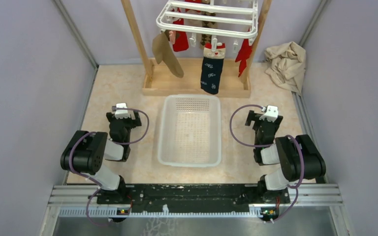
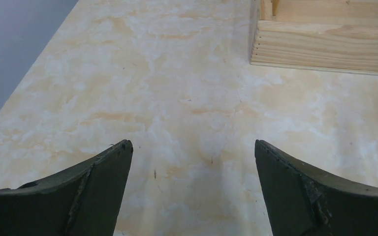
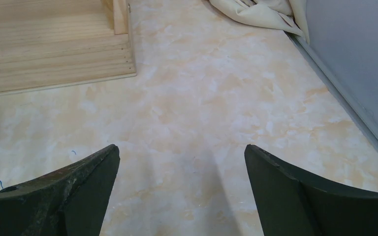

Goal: Remove the socks clipped to the hanger
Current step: Adjust the bin at the center of the board.

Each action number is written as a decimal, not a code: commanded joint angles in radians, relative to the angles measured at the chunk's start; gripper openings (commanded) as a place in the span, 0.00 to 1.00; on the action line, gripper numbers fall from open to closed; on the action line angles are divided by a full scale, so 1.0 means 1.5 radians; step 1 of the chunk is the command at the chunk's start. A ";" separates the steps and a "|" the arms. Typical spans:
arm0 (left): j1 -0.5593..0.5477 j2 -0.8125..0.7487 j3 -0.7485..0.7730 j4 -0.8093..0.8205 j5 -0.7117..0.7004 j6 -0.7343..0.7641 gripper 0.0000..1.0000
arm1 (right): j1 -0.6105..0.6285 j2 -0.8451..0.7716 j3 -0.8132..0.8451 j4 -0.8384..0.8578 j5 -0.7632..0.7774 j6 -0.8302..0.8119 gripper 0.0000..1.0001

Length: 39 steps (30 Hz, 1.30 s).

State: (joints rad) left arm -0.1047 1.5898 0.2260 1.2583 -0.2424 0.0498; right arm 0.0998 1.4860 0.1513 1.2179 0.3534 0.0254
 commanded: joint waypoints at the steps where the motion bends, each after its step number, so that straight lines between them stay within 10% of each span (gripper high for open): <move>1: 0.002 0.007 0.006 0.031 0.006 0.004 0.99 | -0.007 -0.012 0.016 0.025 -0.005 0.001 0.98; 23: -0.005 -0.040 -0.019 0.036 0.069 0.040 0.99 | 0.004 -0.083 -0.034 0.062 -0.110 -0.062 0.99; 32: -0.052 -0.298 0.128 -0.465 0.057 -0.111 0.99 | 0.036 -0.514 0.098 -0.491 -0.094 -0.042 0.99; 39: -0.085 -0.414 0.218 -0.620 0.142 -0.211 0.99 | 0.041 -0.692 0.232 -0.773 -0.133 0.106 0.98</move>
State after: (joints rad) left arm -0.2012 1.0424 0.4904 0.5282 -0.1123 -0.1452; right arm 0.1543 0.5228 0.3714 0.3595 0.2134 0.0460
